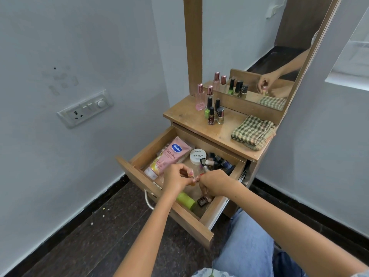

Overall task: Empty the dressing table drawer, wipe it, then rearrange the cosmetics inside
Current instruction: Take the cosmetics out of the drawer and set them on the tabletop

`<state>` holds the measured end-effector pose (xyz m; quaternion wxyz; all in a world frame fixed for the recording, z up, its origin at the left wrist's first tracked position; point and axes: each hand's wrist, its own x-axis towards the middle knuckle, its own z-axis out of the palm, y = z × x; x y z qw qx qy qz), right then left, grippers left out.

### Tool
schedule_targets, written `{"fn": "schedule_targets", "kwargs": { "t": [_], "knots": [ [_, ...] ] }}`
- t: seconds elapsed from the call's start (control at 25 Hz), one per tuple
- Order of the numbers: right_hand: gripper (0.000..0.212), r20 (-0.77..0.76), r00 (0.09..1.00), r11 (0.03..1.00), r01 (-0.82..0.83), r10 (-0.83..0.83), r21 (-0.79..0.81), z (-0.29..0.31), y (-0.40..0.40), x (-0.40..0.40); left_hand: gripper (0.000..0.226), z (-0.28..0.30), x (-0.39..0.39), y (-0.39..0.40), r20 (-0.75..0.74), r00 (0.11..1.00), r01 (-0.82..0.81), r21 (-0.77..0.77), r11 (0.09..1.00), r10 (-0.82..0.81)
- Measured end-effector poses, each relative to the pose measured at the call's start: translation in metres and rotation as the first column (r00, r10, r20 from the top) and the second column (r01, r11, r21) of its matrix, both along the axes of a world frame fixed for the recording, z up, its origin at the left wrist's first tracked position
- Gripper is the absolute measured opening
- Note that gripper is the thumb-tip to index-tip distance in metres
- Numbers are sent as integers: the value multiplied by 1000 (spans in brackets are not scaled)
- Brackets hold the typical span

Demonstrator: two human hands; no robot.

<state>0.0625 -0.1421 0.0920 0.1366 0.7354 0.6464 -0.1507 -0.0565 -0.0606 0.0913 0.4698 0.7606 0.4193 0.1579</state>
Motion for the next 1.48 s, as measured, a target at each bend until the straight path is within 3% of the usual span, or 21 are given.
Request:
{"fn": "schedule_targets", "kwargs": {
  "t": [0.2,0.44,0.6,0.92,1.08,1.24,1.48],
  "knots": [
    [22,15,1000,1000,-20,21,-20,3,2,0,27,-2,3,2,-159,984,87,63,994,-76],
    [22,-278,947,971,203,-161,129,19,-17,26,28,-6,10,1,-319,934,227,180,957,-162],
    [29,-372,899,908,336,-230,251,16,-24,30,17,-10,17,-2,-324,927,249,158,955,-188],
    [26,-553,796,770,507,-245,388,15,-36,35,27,-5,19,9,-238,931,295,43,955,-277],
    [26,-594,759,717,568,-268,403,16,-37,36,32,-3,34,24,-120,979,168,22,986,-164],
    [26,-599,757,704,573,-260,419,19,-37,34,56,-13,62,16,-226,967,150,151,977,-113],
    [27,-579,778,698,555,-243,452,21,-42,35,40,-27,74,6,-296,954,141,344,928,-35]
  ]
}}
